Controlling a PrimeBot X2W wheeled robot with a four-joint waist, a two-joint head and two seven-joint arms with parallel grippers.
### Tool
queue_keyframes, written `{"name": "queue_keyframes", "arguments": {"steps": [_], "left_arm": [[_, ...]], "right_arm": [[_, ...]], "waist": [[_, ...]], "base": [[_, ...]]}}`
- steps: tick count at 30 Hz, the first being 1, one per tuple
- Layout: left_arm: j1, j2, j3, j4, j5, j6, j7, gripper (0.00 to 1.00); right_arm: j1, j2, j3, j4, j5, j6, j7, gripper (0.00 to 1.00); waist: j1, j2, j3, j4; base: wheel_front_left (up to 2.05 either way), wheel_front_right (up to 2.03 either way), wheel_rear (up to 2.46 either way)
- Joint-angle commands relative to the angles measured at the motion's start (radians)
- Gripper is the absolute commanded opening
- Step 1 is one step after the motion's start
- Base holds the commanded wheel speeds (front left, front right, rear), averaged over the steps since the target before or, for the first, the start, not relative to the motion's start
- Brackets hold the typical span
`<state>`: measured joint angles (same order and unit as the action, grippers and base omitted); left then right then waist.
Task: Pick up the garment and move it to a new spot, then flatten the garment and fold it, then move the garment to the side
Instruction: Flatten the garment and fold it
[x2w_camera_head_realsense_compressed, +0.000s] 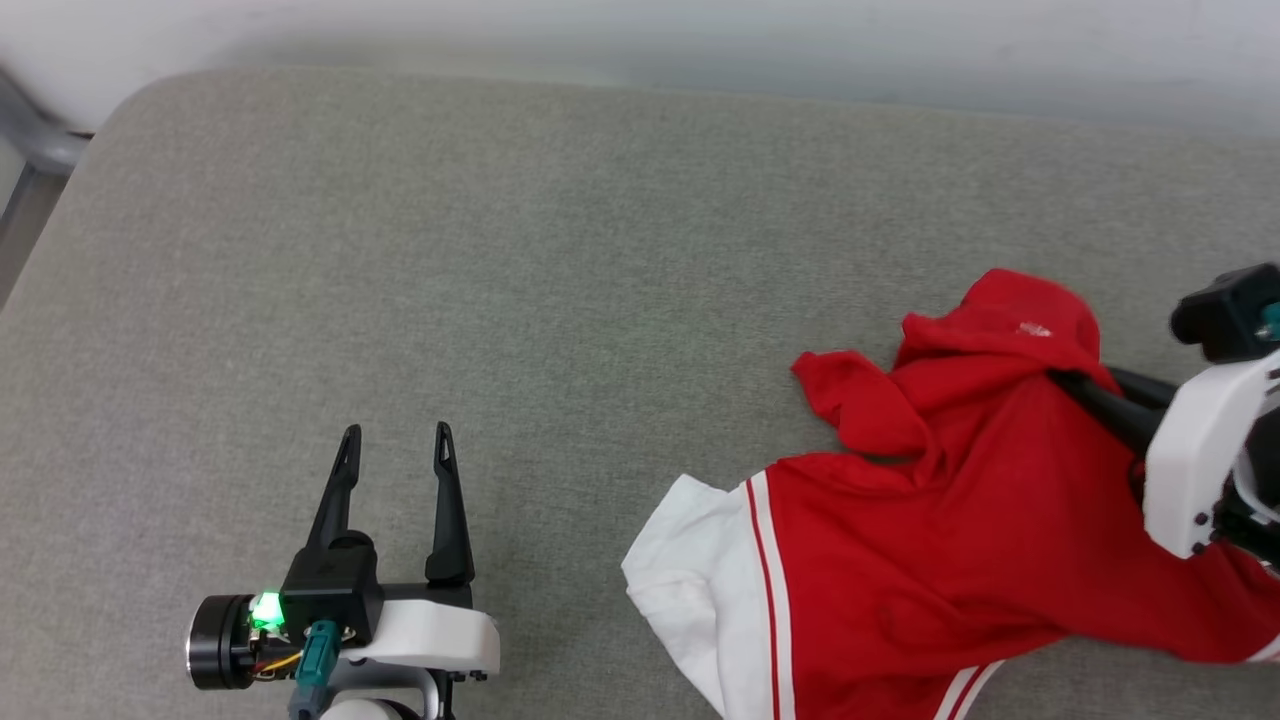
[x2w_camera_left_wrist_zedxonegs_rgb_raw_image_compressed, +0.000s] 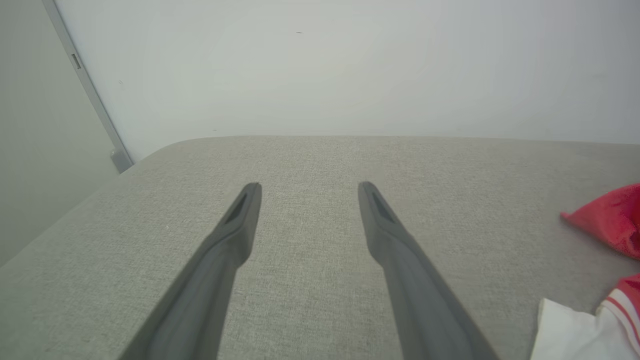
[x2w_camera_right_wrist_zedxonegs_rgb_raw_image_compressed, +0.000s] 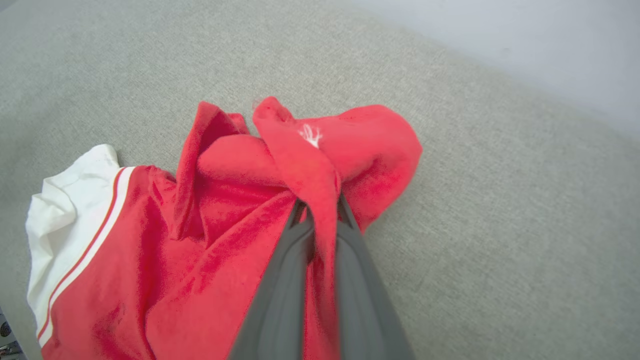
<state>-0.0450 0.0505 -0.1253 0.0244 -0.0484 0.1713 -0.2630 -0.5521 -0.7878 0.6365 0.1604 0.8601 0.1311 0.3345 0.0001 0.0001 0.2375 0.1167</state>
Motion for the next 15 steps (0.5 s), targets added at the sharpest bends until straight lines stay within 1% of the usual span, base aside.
{"name": "queue_keyframes", "arguments": {"steps": [1,4,6,11,15], "left_arm": [[0.010,0.000,0.003,-0.004,0.004,-0.003,-0.003,1.00],[0.018,0.000,0.009,-0.009,0.007,-0.006,-0.003,1.00],[0.016,0.000,0.010,-0.012,0.008,-0.010,-0.003,1.00],[-0.006,0.000,0.002,-0.018,0.004,-0.011,-0.003,1.00],[-0.026,0.000,-0.016,-0.021,-0.006,-0.006,-0.003,1.00]], "right_arm": [[0.022,-0.011,-0.019,-0.032,0.006,-0.001,-0.016,0.00],[0.046,-0.045,-0.081,-0.130,0.002,-0.001,-0.036,0.00],[0.059,-0.055,-0.119,-0.181,-0.012,-0.001,-0.030,0.00],[0.036,-0.047,-0.179,-0.262,-0.064,-0.001,0.021,0.00],[-0.043,-0.024,-0.173,-0.272,-0.098,-0.001,0.089,0.00]], "waist": [[-0.0001,-0.0001,-0.019,-0.017],[-0.0001,-0.0001,-0.024,-0.028],[-0.0001,-0.0001,-0.023,-0.031],[-0.0001,-0.0001,-0.002,-0.022],[-0.0001,-0.0001,0.029,0.005]], "base": [[0.00,0.00,0.00],[0.00,0.00,0.00],[0.00,0.00,0.00],[0.00,0.00,0.00],[0.00,0.00,0.00]]}}
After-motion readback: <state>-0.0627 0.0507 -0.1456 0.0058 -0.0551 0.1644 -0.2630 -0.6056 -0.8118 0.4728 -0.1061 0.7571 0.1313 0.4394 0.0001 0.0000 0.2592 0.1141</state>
